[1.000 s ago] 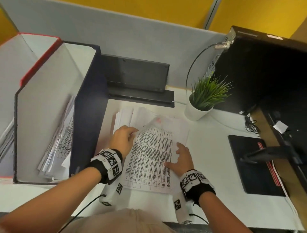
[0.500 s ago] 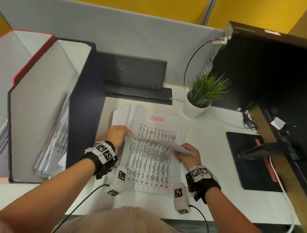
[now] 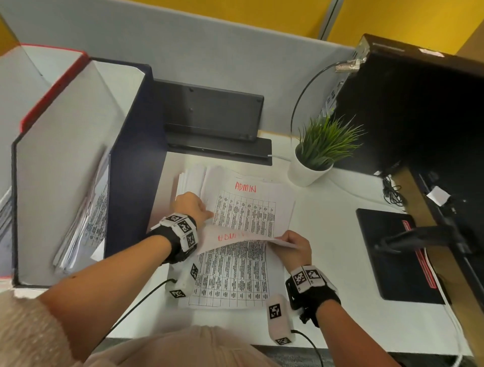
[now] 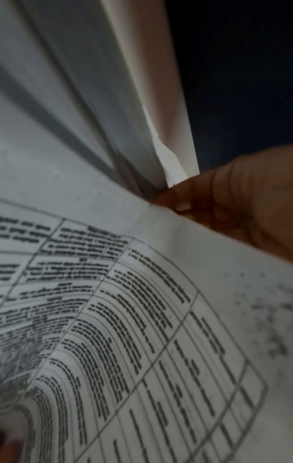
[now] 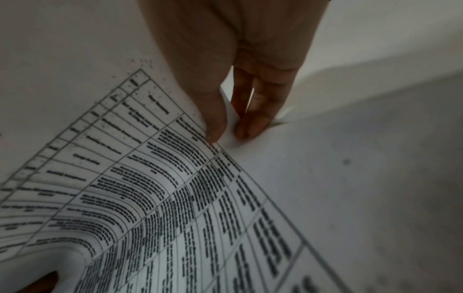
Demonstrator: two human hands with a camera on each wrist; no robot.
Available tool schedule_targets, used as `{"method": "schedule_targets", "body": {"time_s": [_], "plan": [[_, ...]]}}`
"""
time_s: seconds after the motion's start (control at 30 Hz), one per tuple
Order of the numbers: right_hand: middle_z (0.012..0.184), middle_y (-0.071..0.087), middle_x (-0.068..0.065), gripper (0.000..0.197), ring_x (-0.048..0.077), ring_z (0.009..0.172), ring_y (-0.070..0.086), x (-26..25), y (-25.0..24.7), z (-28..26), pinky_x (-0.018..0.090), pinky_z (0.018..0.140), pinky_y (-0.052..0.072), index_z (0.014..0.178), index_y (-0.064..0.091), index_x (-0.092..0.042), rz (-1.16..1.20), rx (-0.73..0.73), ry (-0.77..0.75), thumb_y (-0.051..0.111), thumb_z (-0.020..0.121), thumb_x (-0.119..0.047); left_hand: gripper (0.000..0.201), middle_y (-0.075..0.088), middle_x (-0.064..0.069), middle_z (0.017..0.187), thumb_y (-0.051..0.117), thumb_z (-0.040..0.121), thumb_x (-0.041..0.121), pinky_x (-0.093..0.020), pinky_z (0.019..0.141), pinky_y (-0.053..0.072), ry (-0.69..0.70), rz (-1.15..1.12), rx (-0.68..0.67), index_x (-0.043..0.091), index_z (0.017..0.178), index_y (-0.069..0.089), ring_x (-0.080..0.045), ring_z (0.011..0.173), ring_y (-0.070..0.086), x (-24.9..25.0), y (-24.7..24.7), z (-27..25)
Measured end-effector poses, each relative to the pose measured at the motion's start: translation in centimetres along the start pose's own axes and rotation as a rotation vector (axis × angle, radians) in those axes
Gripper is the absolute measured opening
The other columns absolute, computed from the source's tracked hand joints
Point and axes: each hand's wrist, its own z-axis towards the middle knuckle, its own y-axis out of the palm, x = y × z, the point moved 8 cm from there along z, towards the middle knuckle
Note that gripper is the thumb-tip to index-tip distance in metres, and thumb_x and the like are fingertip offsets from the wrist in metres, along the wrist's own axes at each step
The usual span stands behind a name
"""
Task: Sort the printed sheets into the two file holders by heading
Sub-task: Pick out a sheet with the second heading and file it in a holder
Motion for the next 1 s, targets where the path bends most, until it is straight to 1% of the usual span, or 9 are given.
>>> {"method": "schedule_targets", "body": {"time_s": [0.1, 0.23, 0.4, 0.6, 0.7, 0.77, 0.83, 0.9, 1.0], "plan": [[0.079, 0.067, 0.016, 0.026, 0.021, 0.072, 0.058, -0.2, -0.3, 0.1, 0.026, 0.069, 0.046, 0.06, 0.058, -0.011, 0.025, 0.012, -0.014, 0.068, 0.071, 0.01, 0.023, 0.059, -0.007, 0.064, 0.072, 0.079, 0.018, -0.027, 0.065, 0.047, 0.042, 0.012, 0.0, 0.006, 0.061, 0.062, -0.019, 0.064, 0.055, -0.1, 0.0, -0.1], [0.072, 0.061, 0.01, 0.034, 0.021, 0.074, 0.054, -0.2, -0.8, 0.6, 0.028, 0.069, 0.042, 0.058, 0.057, -0.017, 0.022, 0.042, -0.003, 0.063, 0.071, 0.014, 0.024, 0.053, -0.004, 0.062, 0.06, 0.088, 0.018, -0.026, 0.063, 0.042, 0.165, 0.023, 0.022, 0.013, 0.064, 0.062, -0.02, 0.06, 0.049, 0.1, -0.1, -0.5], [0.07, 0.061, 0.012, 0.028, 0.022, 0.064, 0.055, -0.7, -1.4, 1.1, 0.028, 0.062, 0.044, 0.069, 0.052, -0.013, -0.025, 0.043, 0.013, 0.079, 0.071, -0.012, 0.021, 0.066, -0.005, 0.093, 0.06, 0.089, 0.011, -0.03, 0.073, 0.05, 0.465, -0.12, 0.223, 0.013, 0.106, 0.071, -0.018, 0.076, 0.057, 1.7, -1.4, -2.5], [0.069, 0.049, 0.014, 0.062, 0.02, 0.066, 0.047, -0.2, -1.8, 1.1, 0.026, 0.06, 0.037, 0.118, 0.04, -0.008, 0.04, 0.081, 0.089, 0.08, 0.072, -0.015, 0.013, 0.064, -0.014, 0.098, 0.044, 0.097, 0.011, -0.028, 0.071, 0.046, 0.3, -0.525, 0.036, 0.013, 0.098, 0.057, -0.029, 0.087, 0.058, 0.6, 0.0, -2.4], [0.073, 0.048, 0.016, 0.075, 0.021, 0.067, 0.049, -0.4, -1.8, 1.1, 0.023, 0.065, 0.042, 0.132, 0.032, -0.009, 0.088, 0.044, 0.082, 0.079, 0.073, -0.013, 0.025, 0.061, -0.012, 0.094, 0.04, 0.094, -0.004, -0.027, 0.066, 0.044, 0.254, -0.63, -0.005, 0.012, 0.084, 0.056, -0.021, 0.08, 0.054, 0.4, 0.2, -2.4], [0.064, 0.052, 0.012, 0.06, 0.021, 0.058, 0.051, -0.8, -1.8, 1.2, 0.013, 0.059, 0.043, 0.123, 0.043, -0.011, 0.049, 0.014, 0.051, 0.077, 0.074, -0.013, 0.029, 0.062, -0.01, 0.093, 0.041, 0.091, -0.009, -0.025, 0.063, 0.048, 0.221, -0.737, -0.075, 0.01, 0.075, 0.056, -0.023, 0.083, 0.056, 0.6, 0.6, -2.6], [0.053, 0.053, 0.004, 0.021, 0.012, 0.048, 0.049, -1.3, -1.8, 1.4, 0.019, 0.055, 0.043, 0.084, 0.058, -0.01, -0.102, -0.002, 0.01, 0.076, 0.075, -0.015, 0.032, 0.065, -0.009, 0.09, 0.041, 0.087, -0.009, -0.029, 0.071, 0.05, 0.158, -0.818, -0.132, 0.008, 0.064, 0.057, -0.025, 0.086, 0.058, 0.6, 0.9, -2.5], [0.052, 0.054, 0.003, 0.024, 0.012, 0.046, 0.046, -1.1, -1.8, 1.5, 0.021, 0.053, 0.04, 0.059, 0.057, -0.006, -0.142, -0.011, 0.002, 0.075, 0.074, -0.011, 0.038, 0.066, -0.008, 0.088, 0.041, 0.079, -0.01, -0.035, 0.088, 0.045, 0.084, -0.836, -0.143, 0.01, 0.051, 0.06, -0.026, 0.093, 0.058, 0.4, 0.8, -2.0], [0.058, 0.054, 0.004, 0.033, 0.017, 0.057, 0.046, 0.1, -1.6, 1.2, 0.021, 0.053, 0.04, 0.053, 0.053, -0.012, 0.037, 0.0, 0.039, 0.067, 0.072, 0.011, 0.03, 0.064, -0.008, 0.083, 0.05, 0.076, -0.005, -0.03, 0.078, 0.046, 0.015, -0.748, -0.104, 0.008, 0.052, 0.063, -0.026, 0.09, 0.056, 0.0, 0.3, -0.6]]}}
